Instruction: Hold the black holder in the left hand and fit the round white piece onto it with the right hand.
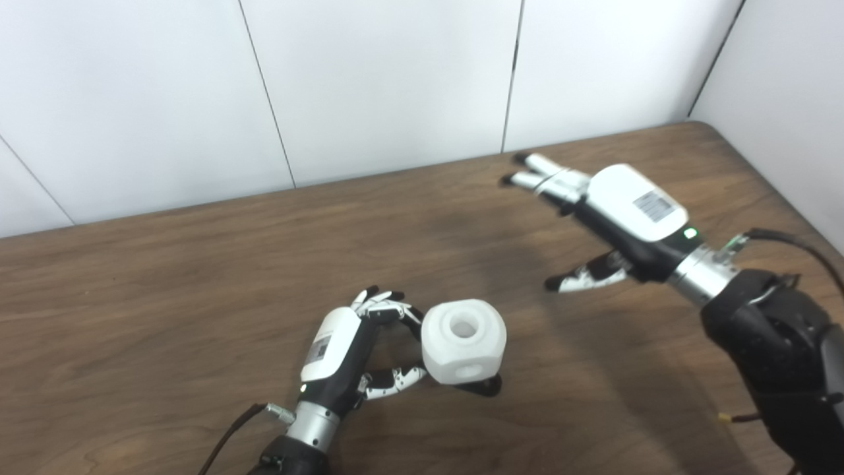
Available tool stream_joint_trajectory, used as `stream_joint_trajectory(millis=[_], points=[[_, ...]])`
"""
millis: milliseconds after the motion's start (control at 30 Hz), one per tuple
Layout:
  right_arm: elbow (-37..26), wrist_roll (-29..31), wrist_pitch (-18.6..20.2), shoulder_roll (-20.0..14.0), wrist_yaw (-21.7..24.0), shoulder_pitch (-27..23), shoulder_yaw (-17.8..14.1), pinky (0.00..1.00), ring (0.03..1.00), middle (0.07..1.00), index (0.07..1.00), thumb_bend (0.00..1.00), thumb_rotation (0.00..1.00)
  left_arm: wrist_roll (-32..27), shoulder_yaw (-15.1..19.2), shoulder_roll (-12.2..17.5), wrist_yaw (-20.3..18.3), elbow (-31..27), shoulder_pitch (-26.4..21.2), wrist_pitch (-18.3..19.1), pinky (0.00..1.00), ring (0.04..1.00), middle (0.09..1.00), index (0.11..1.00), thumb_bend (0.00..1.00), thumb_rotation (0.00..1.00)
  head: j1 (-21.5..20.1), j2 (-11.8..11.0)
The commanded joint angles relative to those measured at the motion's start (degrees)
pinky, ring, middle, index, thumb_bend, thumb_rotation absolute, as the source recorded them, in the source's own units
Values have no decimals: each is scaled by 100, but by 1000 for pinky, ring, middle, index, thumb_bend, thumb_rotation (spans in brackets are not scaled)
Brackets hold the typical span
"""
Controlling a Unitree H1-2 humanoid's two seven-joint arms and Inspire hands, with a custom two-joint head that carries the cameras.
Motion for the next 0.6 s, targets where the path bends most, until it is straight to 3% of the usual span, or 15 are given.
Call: stream_joint_trajectory(millis=[0,267,300,367,400,500,567], points=[[5,25,67,-159,-192,-170,-125,459,852,984,905,449,0,-13,68,173,79,102,40,-165,973,859,697,483,523,57,15,8],[211,-100,-60,-11,-535,42,-98,445,866,964,908,425,0,-60,148,243,68,87,51,-197,977,857,697,483,523,56,27,-28],[237,-134,-91,22,-602,61,-77,571,872,948,908,420,0,-74,162,254,74,99,49,-217,976,858,698,483,523,56,28,-44],[344,-95,-97,164,-795,106,-64,691,877,931,909,394,0,-88,202,276,85,102,48,-217,974,859,698,484,523,55,13,-66],[394,-40,-72,238,-878,125,-67,728,873,917,910,341,316,-89,220,285,90,99,48,-207,968,856,699,484,523,56,23,-73],[507,471,197,752,-1203,177,-218,715,836,874,875,323,664,-147,304,306,125,117,50,-178,973,859,702,484,523,57,43,-121],[530,698,387,1037,-1323,191,-283,701,814,854,854,321,812,-172,362,334,139,137,42,-186,979,863,705,484,523,57,55,-153]])
